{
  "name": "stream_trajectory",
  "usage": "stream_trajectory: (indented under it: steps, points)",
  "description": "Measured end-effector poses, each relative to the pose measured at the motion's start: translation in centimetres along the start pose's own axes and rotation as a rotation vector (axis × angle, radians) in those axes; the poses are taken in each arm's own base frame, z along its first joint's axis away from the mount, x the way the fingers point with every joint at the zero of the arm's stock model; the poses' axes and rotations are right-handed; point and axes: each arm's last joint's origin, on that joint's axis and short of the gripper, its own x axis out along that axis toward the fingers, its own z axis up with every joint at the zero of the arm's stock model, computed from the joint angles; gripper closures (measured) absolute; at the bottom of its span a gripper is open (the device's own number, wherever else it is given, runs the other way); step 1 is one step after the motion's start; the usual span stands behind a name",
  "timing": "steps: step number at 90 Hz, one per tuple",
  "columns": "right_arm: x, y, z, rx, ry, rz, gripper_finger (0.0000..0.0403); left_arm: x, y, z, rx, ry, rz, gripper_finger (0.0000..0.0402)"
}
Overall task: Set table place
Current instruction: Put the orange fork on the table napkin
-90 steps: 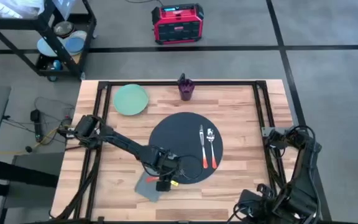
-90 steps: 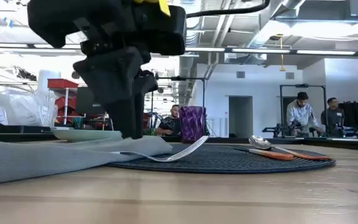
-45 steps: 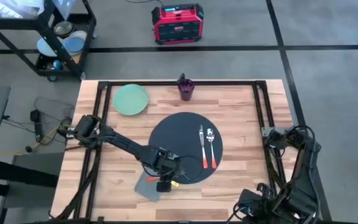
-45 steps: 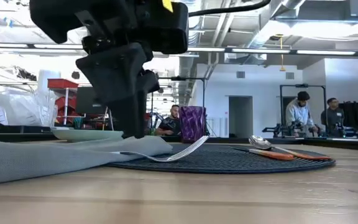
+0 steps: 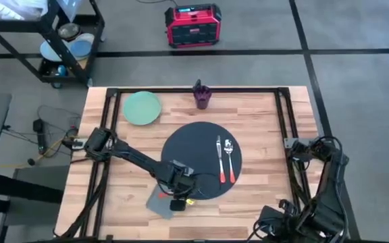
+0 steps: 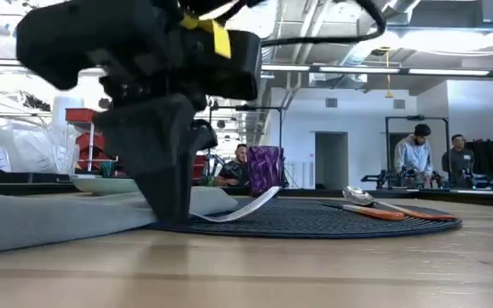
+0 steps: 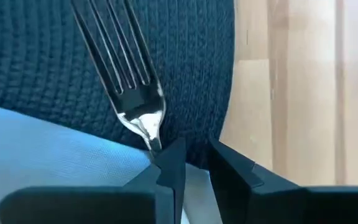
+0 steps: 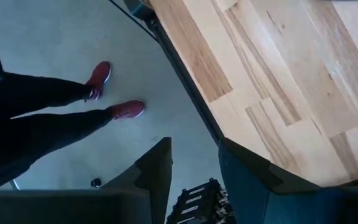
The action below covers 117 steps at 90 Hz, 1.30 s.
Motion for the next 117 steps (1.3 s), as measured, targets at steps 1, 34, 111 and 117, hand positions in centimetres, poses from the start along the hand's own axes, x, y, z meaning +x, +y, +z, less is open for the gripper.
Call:
stream_trajectory:
  steps: [1, 34, 111, 117]
  points:
    - [0.0, 0.0, 0.0, 0.0, 0.0, 0.0, 0.0284, 0.0, 0.0, 0.0, 0.0, -0.001, 0.0, 0.0354]
    - [0.0, 0.0, 0.0, 0.0, 0.0, -0.001, 0.0284, -1.0, -0.4, 1.0, -0.01, -0.008, -0.004, 0.0399]
    - [0.0, 0.3, 0.0, 0.002, -0.002, 0.027, 0.0284, -1.2, 0.5, 0.2, -0.002, 0.1, 0.121, 0.0311]
    - [0.0, 0.3, 0.0, 0.002, -0.002, 0.027, 0.0284, -1.2, 0.5, 0.4, -0.01, 0.074, 0.114, 0.0311]
